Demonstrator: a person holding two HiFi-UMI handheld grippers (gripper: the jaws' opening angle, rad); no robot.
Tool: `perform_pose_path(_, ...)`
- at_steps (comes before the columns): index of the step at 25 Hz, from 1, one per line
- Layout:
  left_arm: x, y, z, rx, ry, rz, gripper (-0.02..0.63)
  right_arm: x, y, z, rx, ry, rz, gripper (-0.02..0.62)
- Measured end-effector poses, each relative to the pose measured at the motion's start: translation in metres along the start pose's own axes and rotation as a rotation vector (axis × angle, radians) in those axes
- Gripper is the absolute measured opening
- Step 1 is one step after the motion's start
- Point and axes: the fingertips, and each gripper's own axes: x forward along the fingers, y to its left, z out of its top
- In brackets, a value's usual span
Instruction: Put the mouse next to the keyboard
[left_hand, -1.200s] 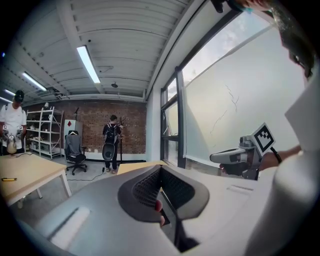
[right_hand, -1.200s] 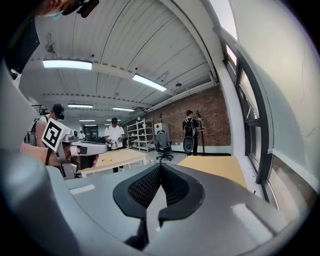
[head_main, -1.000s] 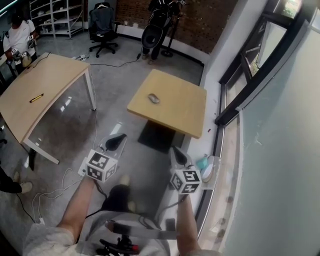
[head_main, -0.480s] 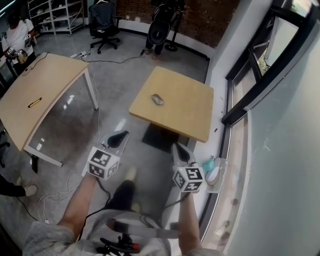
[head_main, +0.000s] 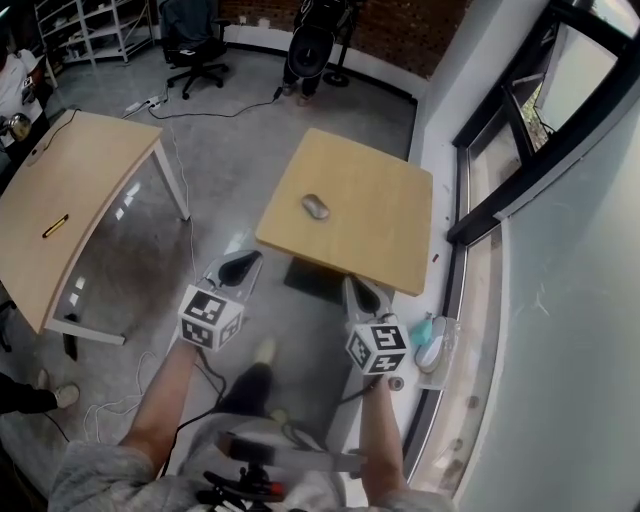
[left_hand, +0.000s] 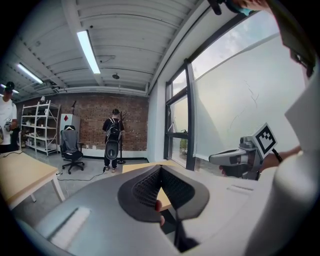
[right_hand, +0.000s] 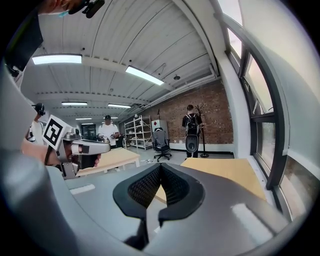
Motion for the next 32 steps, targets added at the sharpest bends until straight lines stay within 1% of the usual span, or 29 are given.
perform_pose_path(3, 0.021, 0.017, 0.006, -0.007, 0.0, -0.009, -0.002, 0.021, -0.006, 0.009, -0.003, 0.001, -0.004, 0.015)
perform_pose_path(9, 0.057, 0.045, 0.013, 0.009, 0.001, -0.03, -0.002, 0.061, -0.023, 0.019, -0.005, 0.015, -0.025, 0.015)
perform_pose_path(15, 0.093, 0.078, 0.012, -0.009, 0.015, -0.044, -0.002, 0.105, -0.039, 0.023, -0.006, 0.041, -0.039, 0.015)
perform_pose_path(19, 0.117, 0.096, 0.004, -0.004, 0.03, -0.05, -0.002, 0.133, -0.048, 0.021, -0.007, 0.055, -0.041, 0.014)
perform_pose_path(23, 0.138, 0.112, -0.005, -0.031, 0.047, -0.063, -0.002, 0.157, -0.054, 0.018, 0.0, 0.074, -0.04, 0.014)
perform_pose_path(28, 0.161, 0.12, -0.017, -0.05, 0.062, -0.075, -0.002, 0.175, -0.068, 0.01, -0.009, 0.099, -0.052, 0.014)
perform_pose_path(32, 0.176, 0.128, -0.019, -0.059, 0.07, -0.08, -0.002, 0.19, -0.08, 0.004, -0.002, 0.118, -0.062, 0.015)
